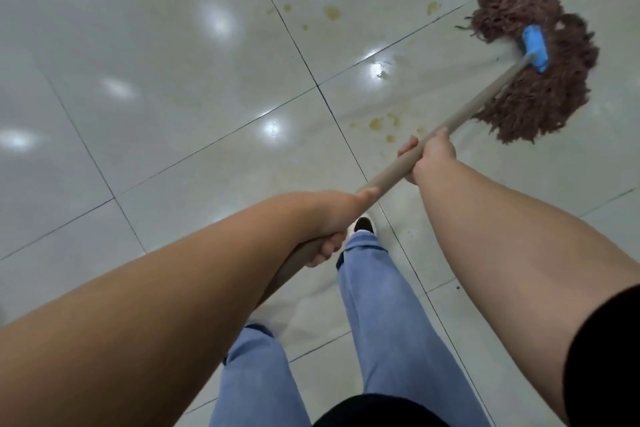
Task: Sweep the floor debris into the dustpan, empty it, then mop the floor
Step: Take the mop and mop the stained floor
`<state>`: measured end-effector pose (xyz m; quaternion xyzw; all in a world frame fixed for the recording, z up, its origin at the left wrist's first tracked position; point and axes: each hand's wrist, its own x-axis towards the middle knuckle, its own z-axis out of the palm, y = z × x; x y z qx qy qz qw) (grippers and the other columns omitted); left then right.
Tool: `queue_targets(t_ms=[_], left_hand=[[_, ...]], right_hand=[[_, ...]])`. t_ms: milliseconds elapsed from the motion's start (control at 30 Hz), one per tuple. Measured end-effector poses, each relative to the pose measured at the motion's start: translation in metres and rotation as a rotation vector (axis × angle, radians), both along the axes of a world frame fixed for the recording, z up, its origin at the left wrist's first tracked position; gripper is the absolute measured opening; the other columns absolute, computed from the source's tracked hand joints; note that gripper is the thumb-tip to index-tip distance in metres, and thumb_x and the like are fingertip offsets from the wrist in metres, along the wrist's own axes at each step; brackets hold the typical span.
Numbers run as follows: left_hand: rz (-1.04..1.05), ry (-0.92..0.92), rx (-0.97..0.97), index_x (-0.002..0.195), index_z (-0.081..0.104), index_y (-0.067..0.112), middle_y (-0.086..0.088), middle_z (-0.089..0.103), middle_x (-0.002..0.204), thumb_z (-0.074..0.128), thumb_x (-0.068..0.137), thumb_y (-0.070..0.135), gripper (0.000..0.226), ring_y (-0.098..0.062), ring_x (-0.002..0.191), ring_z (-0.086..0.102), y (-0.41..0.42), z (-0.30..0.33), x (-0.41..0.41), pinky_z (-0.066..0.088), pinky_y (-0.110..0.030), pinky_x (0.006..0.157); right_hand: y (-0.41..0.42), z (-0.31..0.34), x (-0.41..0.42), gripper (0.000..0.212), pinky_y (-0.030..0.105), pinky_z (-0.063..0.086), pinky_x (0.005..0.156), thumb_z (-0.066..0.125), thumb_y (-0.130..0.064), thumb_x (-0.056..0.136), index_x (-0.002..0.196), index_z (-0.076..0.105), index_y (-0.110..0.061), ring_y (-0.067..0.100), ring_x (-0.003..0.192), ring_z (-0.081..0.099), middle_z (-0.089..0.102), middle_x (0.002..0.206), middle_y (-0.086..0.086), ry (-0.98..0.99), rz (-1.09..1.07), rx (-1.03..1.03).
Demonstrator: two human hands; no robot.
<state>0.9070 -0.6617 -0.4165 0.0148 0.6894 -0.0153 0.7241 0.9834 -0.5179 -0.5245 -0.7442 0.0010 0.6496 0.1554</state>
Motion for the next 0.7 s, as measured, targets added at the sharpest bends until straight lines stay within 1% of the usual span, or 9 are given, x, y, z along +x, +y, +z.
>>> queue_targets(t_ms=[133, 233, 300, 367, 400, 500, 567, 633, 700], left_hand=[[-0.023, 0.011, 0.000, 0.059, 0.033, 0.014, 0.003, 0.030, 0.029, 0.034, 0.077, 0.079, 0.067, -0.012, 0.021, 0.026, -0.078, -0.002, -0.040, 0.028, -0.008, 0.035], [-0.020, -0.011, -0.012, 0.059, 0.033, 0.016, 0.004, 0.030, 0.033, 0.036, 0.073, 0.082, 0.068, -0.011, 0.024, 0.025, -0.162, 0.001, -0.078, 0.026, -0.009, 0.035], [-0.029, -0.030, -0.027, 0.059, 0.033, 0.017, 0.005, 0.031, 0.034, 0.037, 0.071, 0.083, 0.067, -0.011, 0.025, 0.025, -0.235, 0.003, -0.106, 0.025, -0.009, 0.035], [-0.049, -0.025, -0.042, 0.060, 0.034, 0.017, 0.005, 0.032, 0.035, 0.037, 0.071, 0.083, 0.067, -0.011, 0.027, 0.027, -0.324, 0.005, -0.136, 0.026, -0.011, 0.035], [-0.056, -0.015, -0.052, 0.061, 0.035, 0.017, 0.005, 0.033, 0.035, 0.037, 0.071, 0.083, 0.067, -0.012, 0.028, 0.029, -0.372, 0.006, -0.152, 0.027, -0.012, 0.036], [-0.041, -0.008, -0.155, 0.062, 0.037, 0.016, 0.003, 0.034, 0.036, 0.039, 0.070, 0.083, 0.067, -0.015, 0.029, 0.030, -0.520, 0.022, -0.186, 0.028, -0.014, 0.040], [-0.007, -0.033, -0.235, 0.063, 0.037, 0.017, 0.003, 0.034, 0.038, 0.039, 0.069, 0.084, 0.068, -0.015, 0.031, 0.031, -0.608, 0.042, -0.201, 0.029, -0.016, 0.041], [0.031, -0.059, -0.293, 0.063, 0.038, 0.018, 0.003, 0.036, 0.042, 0.039, 0.063, 0.087, 0.070, -0.014, 0.034, 0.032, -0.674, 0.064, -0.214, 0.030, -0.018, 0.043], [0.055, -0.064, -0.323, 0.061, 0.039, 0.018, 0.003, 0.038, 0.044, 0.040, 0.050, 0.090, 0.073, -0.014, 0.037, 0.033, -0.716, 0.082, -0.224, 0.031, -0.022, 0.045]], right_hand=[[-0.071, 0.001, -0.033, 0.032, 0.009, 0.033, 0.035, 0.041, -0.045, 0.095, 0.095, 0.046, -0.014, 0.011, 0.019, 0.032, 0.044, 0.053, -0.001, 0.034, 0.038, -0.005], [-0.153, 0.003, -0.063, 0.032, 0.009, 0.034, 0.038, 0.037, -0.045, 0.096, 0.093, 0.041, -0.013, 0.011, 0.019, 0.032, 0.041, 0.054, -0.001, 0.059, 0.090, -0.041], [-0.223, 0.003, -0.089, 0.034, 0.009, 0.035, 0.037, 0.035, -0.045, 0.097, 0.086, 0.040, -0.013, 0.011, 0.018, 0.032, 0.041, 0.050, -0.001, 0.067, 0.109, -0.059], [-0.309, 0.005, -0.120, 0.036, 0.009, 0.035, 0.036, 0.033, -0.045, 0.098, 0.080, 0.038, -0.014, 0.011, 0.017, 0.031, 0.040, 0.040, 0.001, 0.046, 0.143, -0.078], [-0.357, 0.006, -0.137, 0.036, 0.009, 0.036, 0.035, 0.032, -0.044, 0.099, 0.078, 0.036, -0.015, 0.011, 0.016, 0.030, 0.040, 0.040, 0.001, 0.028, 0.168, -0.085], [-0.506, 0.016, -0.177, 0.039, 0.010, 0.036, 0.033, 0.028, -0.043, 0.101, 0.076, 0.036, -0.013, 0.011, 0.016, 0.030, 0.039, 0.054, 0.002, -0.012, 0.258, -0.154], [-0.595, 0.028, -0.195, 0.044, 0.010, 0.036, 0.034, 0.028, -0.047, 0.100, 0.075, 0.037, -0.012, 0.011, 0.017, 0.030, 0.038, 0.053, 0.002, -0.016, 0.313, -0.251], [-0.663, 0.043, -0.209, 0.047, 0.011, 0.036, 0.035, 0.030, -0.052, 0.098, 0.074, 0.038, -0.012, 0.013, 0.020, 0.033, 0.039, 0.052, 0.001, -0.010, 0.339, -0.336], [-0.707, 0.057, -0.220, 0.047, 0.016, 0.037, 0.038, 0.032, -0.053, 0.096, 0.077, 0.040, -0.011, 0.015, 0.029, 0.035, 0.041, 0.051, 0.002, -0.003, 0.339, -0.399]])
